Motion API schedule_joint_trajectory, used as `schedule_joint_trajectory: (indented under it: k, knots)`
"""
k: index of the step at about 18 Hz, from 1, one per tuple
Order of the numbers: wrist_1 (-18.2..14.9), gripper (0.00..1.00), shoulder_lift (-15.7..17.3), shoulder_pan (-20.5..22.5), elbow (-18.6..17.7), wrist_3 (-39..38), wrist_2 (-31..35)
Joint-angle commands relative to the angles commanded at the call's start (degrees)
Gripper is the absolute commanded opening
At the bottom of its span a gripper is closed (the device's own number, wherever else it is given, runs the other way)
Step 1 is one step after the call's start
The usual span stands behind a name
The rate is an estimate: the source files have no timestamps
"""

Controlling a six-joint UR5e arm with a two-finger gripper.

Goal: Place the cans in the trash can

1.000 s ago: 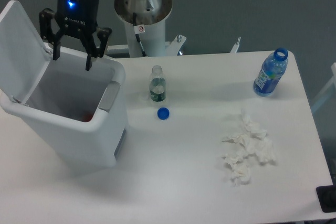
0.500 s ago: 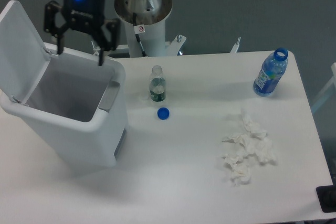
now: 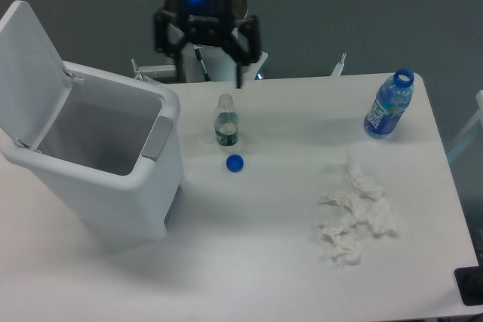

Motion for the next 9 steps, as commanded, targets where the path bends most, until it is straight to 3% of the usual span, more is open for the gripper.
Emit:
schedule_joint_trajectory:
  k: [2,5,9]
  knots:
    - [0.70,1.00,-2.19,0.27,0.17,2.47,2.20]
    - [4.29,1.00,-5.71,0.44,0.70,5.20,5.89]
    - [6.42,1.00,-7.21,0.53,0.79,5.29,6.69]
